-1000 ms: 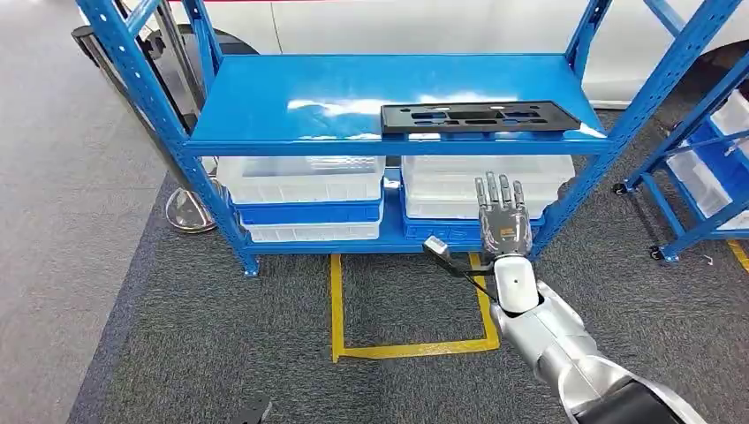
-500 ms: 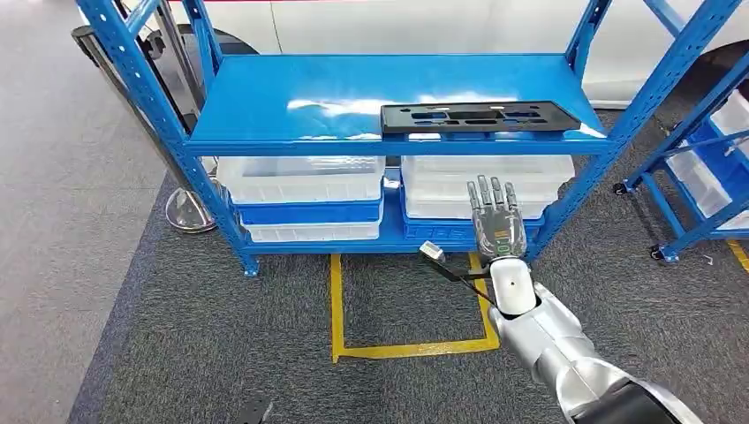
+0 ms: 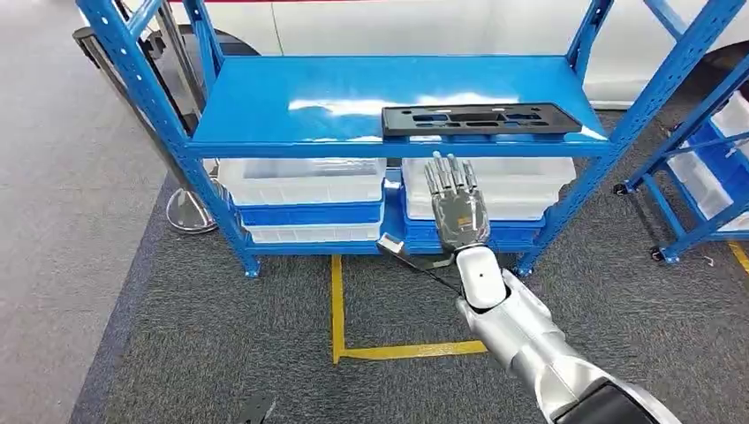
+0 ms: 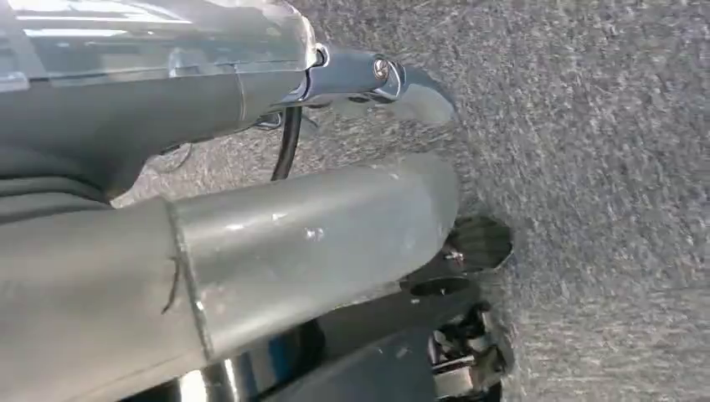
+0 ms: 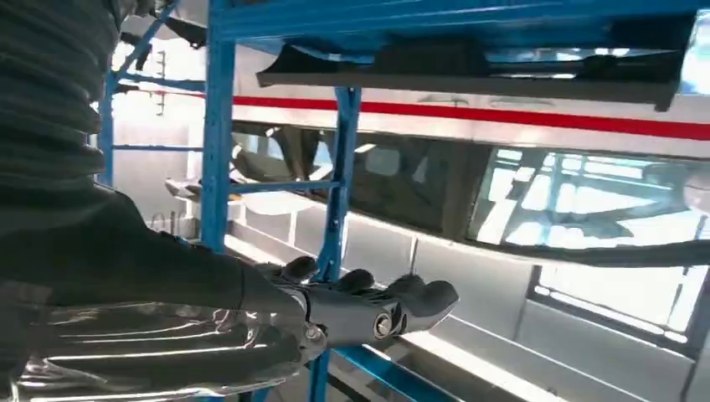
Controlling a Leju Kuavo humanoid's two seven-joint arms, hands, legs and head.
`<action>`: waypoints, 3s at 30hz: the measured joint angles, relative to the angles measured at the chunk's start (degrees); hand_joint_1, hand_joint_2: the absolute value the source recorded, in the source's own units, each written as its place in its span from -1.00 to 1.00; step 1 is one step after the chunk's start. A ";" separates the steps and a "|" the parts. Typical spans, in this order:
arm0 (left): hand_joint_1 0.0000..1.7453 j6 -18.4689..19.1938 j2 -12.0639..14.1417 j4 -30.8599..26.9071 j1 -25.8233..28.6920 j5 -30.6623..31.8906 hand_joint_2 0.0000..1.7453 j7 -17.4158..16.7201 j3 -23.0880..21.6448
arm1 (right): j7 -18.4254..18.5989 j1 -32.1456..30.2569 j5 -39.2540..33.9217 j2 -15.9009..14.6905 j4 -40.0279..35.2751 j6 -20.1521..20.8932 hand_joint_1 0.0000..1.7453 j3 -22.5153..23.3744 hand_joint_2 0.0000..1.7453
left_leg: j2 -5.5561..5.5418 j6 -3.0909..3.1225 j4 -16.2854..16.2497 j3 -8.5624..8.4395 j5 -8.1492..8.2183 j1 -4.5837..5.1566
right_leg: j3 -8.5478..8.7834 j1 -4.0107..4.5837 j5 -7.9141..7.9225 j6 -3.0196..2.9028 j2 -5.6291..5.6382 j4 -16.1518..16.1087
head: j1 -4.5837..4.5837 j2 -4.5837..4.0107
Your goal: Take the parts from the cabinet and place them on the table.
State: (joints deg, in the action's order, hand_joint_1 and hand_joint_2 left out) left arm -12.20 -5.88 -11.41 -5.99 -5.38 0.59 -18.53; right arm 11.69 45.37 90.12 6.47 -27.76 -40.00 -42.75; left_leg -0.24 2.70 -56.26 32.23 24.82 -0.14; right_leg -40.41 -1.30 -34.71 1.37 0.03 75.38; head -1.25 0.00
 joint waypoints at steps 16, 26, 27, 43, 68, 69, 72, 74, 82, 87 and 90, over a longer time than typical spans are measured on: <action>-1.00 0.00 0.00 0.04 -0.29 0.72 -1.00 -0.55 -0.44 | -0.28 0.15 0.00 1.18 -2.67 0.00 -1.00 -0.77 1.00 | -0.06 -4.00 -19.92 10.89 6.79 -0.53 | 6.19 -0.02 7.09 -2.94 0.31 -14.64 | -0.04 0.00; -1.00 0.04 0.02 0.15 -0.24 0.98 -1.00 -0.70 -0.46 | -0.50 0.26 0.00 1.38 -2.86 -0.04 -1.00 -0.64 1.00 | -0.12 -1.52 -1.63 3.13 -0.96 -0.51 | 8.23 0.41 5.34 -0.76 0.43 -15.80 | 0.00 0.00; -1.00 0.04 0.02 0.15 -0.24 0.98 -1.00 -0.70 -0.46 | -0.50 0.26 0.00 1.38 -2.86 -0.04 -1.00 -0.64 1.00 | -0.12 -1.52 -1.63 3.13 -0.96 -0.51 | 8.23 0.41 5.34 -0.76 0.43 -15.80 | 0.00 0.00; -1.00 0.15 0.04 0.17 -0.31 1.22 -1.00 -0.83 -0.46 | 1.16 0.70 -0.22 0.55 0.07 0.00 -1.00 3.04 1.00 | -0.12 -3.19 -10.70 4.00 6.60 -0.10 | 5.50 0.14 9.57 -2.96 0.28 -16.71 | -0.15 0.00; -1.00 0.81 0.20 0.26 -0.12 1.92 -1.00 -0.52 -0.44 | 1.36 1.75 -0.98 -0.72 6.54 0.00 -1.00 8.61 1.00 | -0.45 -1.11 -1.85 0.23 2.11 0.60 | 3.59 1.36 10.57 -2.15 0.12 -15.85 | -0.22 0.00; -1.00 0.81 0.20 0.26 -0.11 1.92 -1.00 -0.52 -0.44 | 1.36 1.75 -0.87 -0.72 6.58 0.00 -1.00 8.61 1.00 | -0.43 -1.40 -1.59 0.11 2.22 0.53 | 3.64 1.43 10.40 -2.33 0.20 -15.88 | -0.15 0.00; -1.00 0.72 0.37 0.26 -0.08 1.95 -1.00 -0.52 -0.46 | 1.27 1.98 -0.83 -0.77 7.04 -0.04 -1.00 8.89 1.00 | -0.16 -2.49 -3.70 0.37 3.85 0.68 | 5.44 0.37 10.35 -2.77 0.12 -17.51 | -0.58 0.00; -1.00 0.72 0.39 0.26 -0.13 1.99 -1.00 -0.52 -0.46 | 1.01 2.11 -0.68 -0.72 7.24 -0.04 -1.00 8.89 1.00 | -0.13 -3.11 -12.21 5.07 7.37 0.06 | 5.83 0.38 9.99 -3.05 0.09 -17.53 | -0.63 0.00; -1.00 0.70 0.46 0.35 0.40 2.01 -1.00 -0.61 -0.46 | 0.50 1.51 -0.68 -0.63 8.13 -0.04 -1.00 8.92 1.00 | -0.02 -3.34 -2.11 3.56 -1.39 -0.19 | 7.80 0.39 7.22 -1.55 0.23 -16.50 | -0.63 0.00; -1.00 0.72 0.55 0.35 0.56 2.01 -1.00 -0.57 -0.44 | 0.39 1.56 -0.74 -0.50 8.31 -0.07 -1.00 9.09 1.00 | -0.12 -1.24 -1.26 2.59 -0.83 -0.47 | 7.50 0.16 5.96 -0.10 0.08 -15.12 | -0.48 0.00; -1.00 0.85 0.55 0.35 0.41 2.01 -1.00 -0.52 -0.44 | 0.39 1.58 -0.94 -0.50 8.68 0.02 -1.00 9.40 1.00 | -0.07 -0.31 -1.32 2.12 -0.17 -0.31 | 0.28 0.21 0.99 0.13 0.10 -2.55 | -0.50 0.00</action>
State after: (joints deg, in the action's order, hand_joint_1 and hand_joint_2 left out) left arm -11.34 -5.33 -11.06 -5.58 -3.37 0.07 -18.97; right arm 12.09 46.95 89.18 5.97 -19.08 -39.98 -33.35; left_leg -0.31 2.39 -57.58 34.35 24.64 -0.45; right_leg -40.13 -1.09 -33.72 1.50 0.13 72.83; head -1.75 0.00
